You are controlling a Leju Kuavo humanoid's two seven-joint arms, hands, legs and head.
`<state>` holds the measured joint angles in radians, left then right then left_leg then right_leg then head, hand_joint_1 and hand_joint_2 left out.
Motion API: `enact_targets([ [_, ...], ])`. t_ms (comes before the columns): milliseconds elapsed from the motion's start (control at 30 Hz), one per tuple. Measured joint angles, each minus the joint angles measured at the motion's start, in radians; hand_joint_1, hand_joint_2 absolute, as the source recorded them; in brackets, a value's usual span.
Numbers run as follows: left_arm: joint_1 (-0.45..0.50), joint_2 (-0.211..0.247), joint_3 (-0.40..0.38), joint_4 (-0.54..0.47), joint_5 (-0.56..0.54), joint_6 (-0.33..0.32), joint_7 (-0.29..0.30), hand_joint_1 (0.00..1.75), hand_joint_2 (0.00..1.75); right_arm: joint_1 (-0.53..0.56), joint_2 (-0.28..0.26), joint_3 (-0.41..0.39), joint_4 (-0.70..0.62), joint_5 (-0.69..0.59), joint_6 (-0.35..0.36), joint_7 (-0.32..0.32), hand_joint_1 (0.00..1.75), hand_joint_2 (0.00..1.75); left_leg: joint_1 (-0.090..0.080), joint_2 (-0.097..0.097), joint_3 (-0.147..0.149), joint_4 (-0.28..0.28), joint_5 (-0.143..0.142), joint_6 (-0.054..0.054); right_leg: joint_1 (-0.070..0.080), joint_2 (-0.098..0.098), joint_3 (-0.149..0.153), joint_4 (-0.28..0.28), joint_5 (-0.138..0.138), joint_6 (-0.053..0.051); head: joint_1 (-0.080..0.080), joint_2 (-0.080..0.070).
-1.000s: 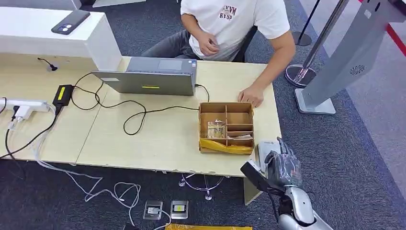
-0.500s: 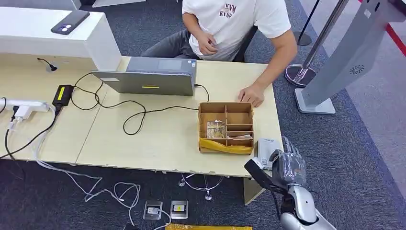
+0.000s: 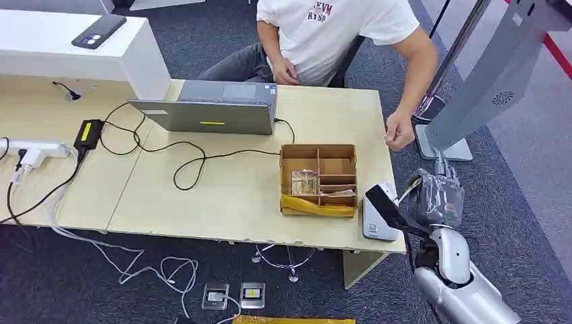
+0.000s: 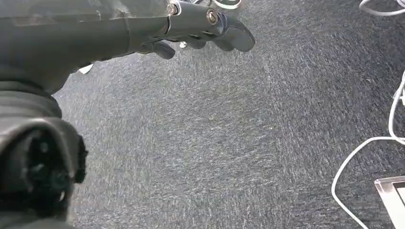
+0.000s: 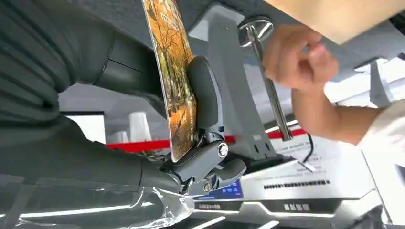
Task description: Pass the card to the sensor for recognition and then transmit it.
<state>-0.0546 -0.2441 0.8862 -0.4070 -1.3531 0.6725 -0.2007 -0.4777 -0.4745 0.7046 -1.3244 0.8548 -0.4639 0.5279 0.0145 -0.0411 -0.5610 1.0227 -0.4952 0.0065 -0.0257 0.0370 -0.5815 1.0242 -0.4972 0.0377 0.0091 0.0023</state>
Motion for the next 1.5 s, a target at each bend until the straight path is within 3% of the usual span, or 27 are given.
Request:
enact_targets([
  [200, 0.001, 0.0, -0.003, 0.0, 0.0, 0.0, -0.008, 0.0, 0.0, -0.09, -0.029, -0.032, -0.092, 0.035, 0.043, 0.01, 1.75, 1.75, 0.001, -0.001, -0.001, 0.0, 0.0, 0.0, 0.001, 0.0, 0.0, 0.0, 0.0, 0.0, 0.001, 0.0],
  [267, 0.003, 0.0, -0.003, 0.0, 0.001, 0.0, -0.015, 0.0, 0.0, -0.126, -0.029, -0.028, -0.102, 0.042, 0.081, -0.013, 1.75, 1.75, 0.0, 0.0, -0.004, 0.0, 0.0, 0.0, 0.0, 0.0, -0.001, 0.003, 0.0, 0.0, 0.0, 0.0],
  [400, 0.002, 0.0, -0.008, -0.007, 0.004, 0.0, -0.023, 0.0, 0.0, -0.314, 0.002, -0.009, -0.091, 0.014, 0.171, -0.038, 1.75, 1.75, -0.001, 0.003, -0.004, 0.0, 0.001, -0.001, -0.001, 0.004, -0.006, 0.004, 0.002, -0.001, 0.002, 0.0],
  [533, 0.003, 0.0, -0.01, -0.008, 0.008, 0.0, -0.029, 0.0, 0.0, -0.403, 0.046, 0.013, -0.063, -0.001, 0.199, -0.056, 1.75, 1.75, 0.0, -0.001, -0.006, 0.0, 0.003, -0.002, 0.0, 0.0, -0.006, 0.005, 0.002, -0.001, 0.001, 0.0],
  [933, 0.004, -0.003, -0.045, -0.015, 0.013, 0.0, -0.029, 0.0, 0.0, -0.51, 0.196, 0.1, 0.175, -0.077, 0.165, -0.092, 1.75, 1.75, 0.001, -0.003, -0.006, 0.0, 0.003, -0.002, 0.0, -0.002, -0.007, 0.005, 0.001, -0.002, 0.0, 0.0],
  [1400, 0.011, -0.002, -0.075, -0.019, 0.012, 0.0, -0.029, 0.0, 0.0, -0.532, 0.26, 0.149, 0.383, -0.095, 0.137, -0.1, 1.75, 1.75, 0.001, -0.003, -0.006, 0.0, 0.003, -0.003, 0.0, -0.002, -0.007, 0.005, 0.001, -0.002, 0.001, 0.0],
  [1433, 0.012, -0.002, -0.079, -0.019, 0.012, 0.0, -0.029, 0.0, 0.0, -0.533, 0.262, 0.153, 0.398, -0.095, 0.137, -0.1, 1.59, 1.75, 0.001, -0.003, -0.006, 0.0, 0.003, -0.003, 0.0, -0.001, -0.007, 0.005, 0.001, -0.002, 0.001, 0.0],
  [1467, 0.012, -0.002, -0.079, -0.02, 0.012, 0.0, -0.029, 0.0, 0.0, -0.534, 0.262, 0.154, 0.408, -0.096, 0.137, -0.101, 0.23, 1.75, 0.001, -0.003, -0.006, 0.0, 0.003, -0.003, 0.0, -0.002, -0.007, 0.005, 0.001, -0.002, 0.001, 0.0],
  [1500, 0.013, -0.002, -0.079, -0.022, 0.013, 0.0, -0.029, 0.0, 0.0, -0.534, 0.264, 0.156, 0.417, -0.096, 0.136, -0.103, 0.0, 1.75, 0.001, -0.003, -0.006, 0.0, 0.003, -0.003, 0.0, -0.002, -0.007, 0.005, 0.001, -0.002, 0.001, 0.0],
])
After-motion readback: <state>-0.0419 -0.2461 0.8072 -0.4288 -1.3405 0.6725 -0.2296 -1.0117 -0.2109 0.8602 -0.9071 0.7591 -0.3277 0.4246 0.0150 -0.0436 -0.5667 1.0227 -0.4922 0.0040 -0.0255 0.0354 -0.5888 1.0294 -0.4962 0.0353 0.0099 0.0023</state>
